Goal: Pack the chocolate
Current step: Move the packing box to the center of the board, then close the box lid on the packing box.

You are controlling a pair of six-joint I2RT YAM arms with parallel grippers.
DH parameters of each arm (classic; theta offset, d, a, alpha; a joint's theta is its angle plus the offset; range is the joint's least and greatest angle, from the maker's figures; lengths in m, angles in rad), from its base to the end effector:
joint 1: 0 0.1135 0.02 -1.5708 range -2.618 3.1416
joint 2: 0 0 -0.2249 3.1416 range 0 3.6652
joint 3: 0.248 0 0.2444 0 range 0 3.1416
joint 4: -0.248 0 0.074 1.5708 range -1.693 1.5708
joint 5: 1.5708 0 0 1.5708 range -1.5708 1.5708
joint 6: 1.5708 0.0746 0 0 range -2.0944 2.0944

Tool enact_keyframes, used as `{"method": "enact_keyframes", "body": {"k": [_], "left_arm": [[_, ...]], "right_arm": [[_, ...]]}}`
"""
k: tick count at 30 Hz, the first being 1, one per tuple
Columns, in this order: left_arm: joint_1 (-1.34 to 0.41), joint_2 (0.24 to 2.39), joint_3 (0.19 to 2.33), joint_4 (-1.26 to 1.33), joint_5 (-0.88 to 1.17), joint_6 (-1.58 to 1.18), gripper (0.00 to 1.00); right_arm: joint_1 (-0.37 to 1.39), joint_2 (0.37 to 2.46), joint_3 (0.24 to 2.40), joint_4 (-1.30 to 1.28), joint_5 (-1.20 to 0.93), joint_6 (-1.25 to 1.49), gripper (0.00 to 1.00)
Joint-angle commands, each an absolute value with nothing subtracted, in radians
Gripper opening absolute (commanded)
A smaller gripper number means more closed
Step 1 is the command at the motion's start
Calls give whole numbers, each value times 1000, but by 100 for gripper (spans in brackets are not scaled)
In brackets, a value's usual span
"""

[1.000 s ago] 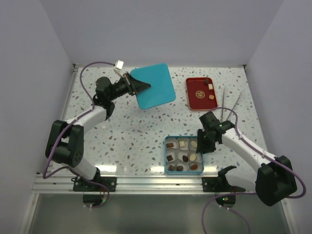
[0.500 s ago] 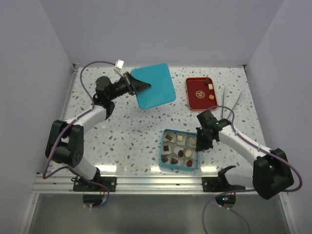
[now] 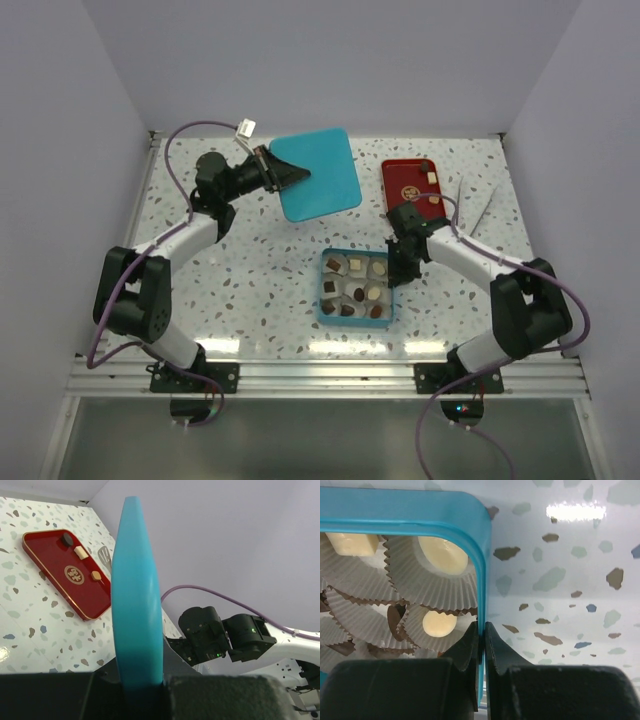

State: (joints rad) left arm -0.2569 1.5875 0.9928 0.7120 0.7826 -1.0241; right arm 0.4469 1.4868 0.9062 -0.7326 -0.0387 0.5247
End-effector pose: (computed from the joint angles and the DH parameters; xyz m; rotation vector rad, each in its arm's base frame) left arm 0.3538 -0.1473 0.2702 0.0870 1.7088 -1.5566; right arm 0.2422 0.1193 0.1142 0.1064 2.9213 0.2268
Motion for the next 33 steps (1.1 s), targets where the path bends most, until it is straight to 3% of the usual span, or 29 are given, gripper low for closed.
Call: {"method": "enact_keyframes", "body": {"k": [1,11,14,15,22,30,33], "left_arm": [[-255,1552,1037,718,808,-993,0],[-235,1532,1023,664,825,-965,0],[-230,1539,1023,643,837,-954,0],[-227,1540,1020,644,842,-956,0],[-221,1600,1005,722,891,-1023,0],[-210,1626,977,772,907,-1071,0],[-213,1614,954,758,908,-1081,0]], "right_arm": [[454,1566,974,-608,-6,488,0],[462,1739,1135,-558,-2,463,3],[462,1753,1164,-557,-6,456,21],[462,1753,1175,-557,-6,454,34],[462,1661,1180,-587,-24,426,64],[453,1343,1189,-733,-80,364,76],[404,1261,1209,-697,-193,371,78]]}}
